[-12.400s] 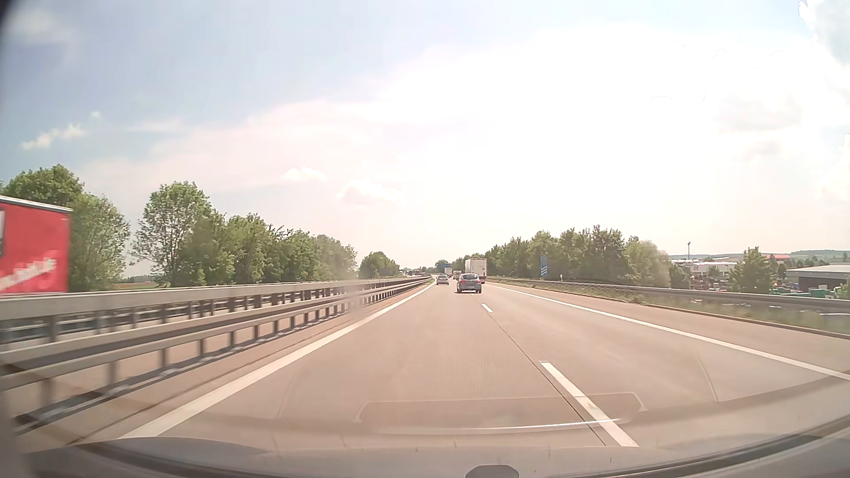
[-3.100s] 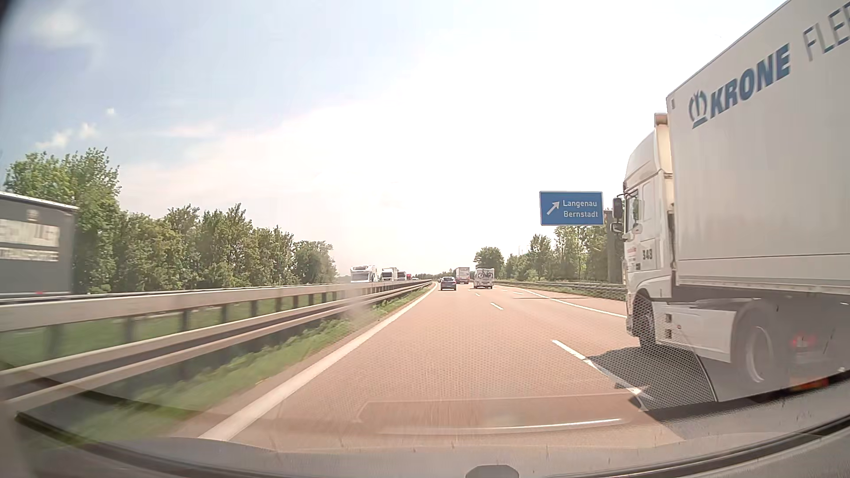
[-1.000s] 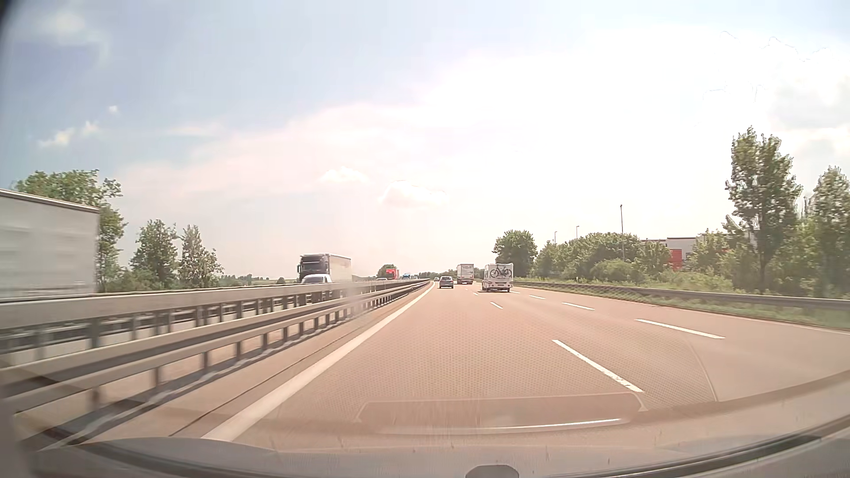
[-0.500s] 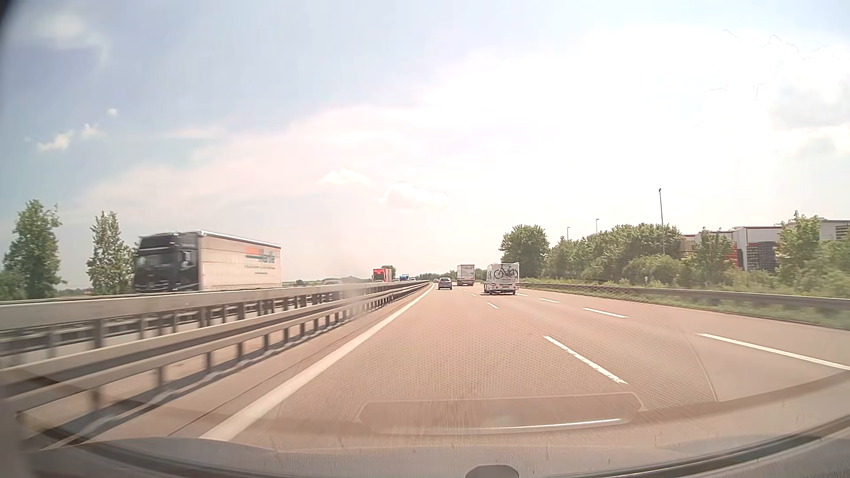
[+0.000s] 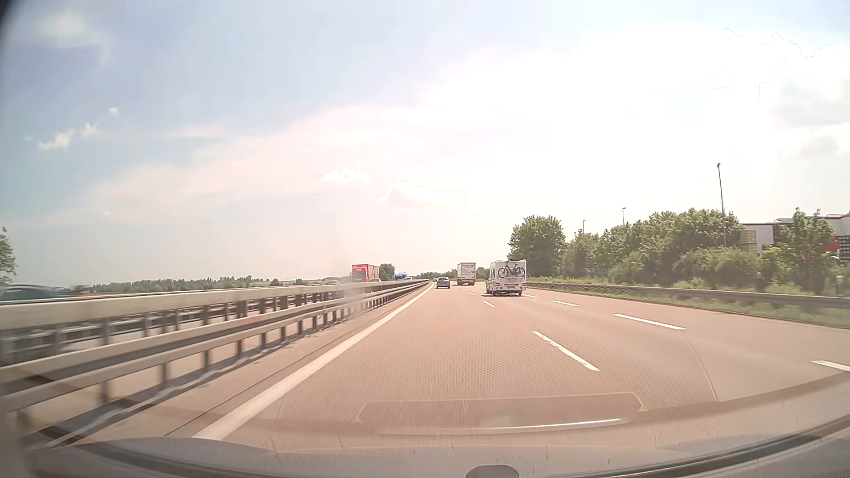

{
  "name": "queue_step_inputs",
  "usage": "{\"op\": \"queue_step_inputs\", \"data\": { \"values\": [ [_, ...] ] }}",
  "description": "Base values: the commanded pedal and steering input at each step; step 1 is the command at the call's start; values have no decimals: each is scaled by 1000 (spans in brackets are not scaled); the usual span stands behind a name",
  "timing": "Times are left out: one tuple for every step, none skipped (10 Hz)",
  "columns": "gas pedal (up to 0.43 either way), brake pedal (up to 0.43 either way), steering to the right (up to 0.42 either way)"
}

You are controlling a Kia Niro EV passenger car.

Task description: Follow the waypoints while adhering to traffic rules and regulations

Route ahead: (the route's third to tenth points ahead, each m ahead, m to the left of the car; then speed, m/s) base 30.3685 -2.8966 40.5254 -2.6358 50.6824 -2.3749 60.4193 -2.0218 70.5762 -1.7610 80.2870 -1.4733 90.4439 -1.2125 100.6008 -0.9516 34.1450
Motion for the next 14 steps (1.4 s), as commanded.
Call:
{"op": "queue_step_inputs", "data": {
  "values": [
    [299,0,-4],
    [299,0,-4],
    [299,0,-4],
    [299,0,-4],
    [299,0,-4],
    [299,0,-4],
    [299,0,-4],
    [299,0,-4],
    [299,0,-4],
    [299,0,-5],
    [299,0,-5],
    [299,0,-6],
    [299,0,-6],
    [287,0,-6]
  ]
}}
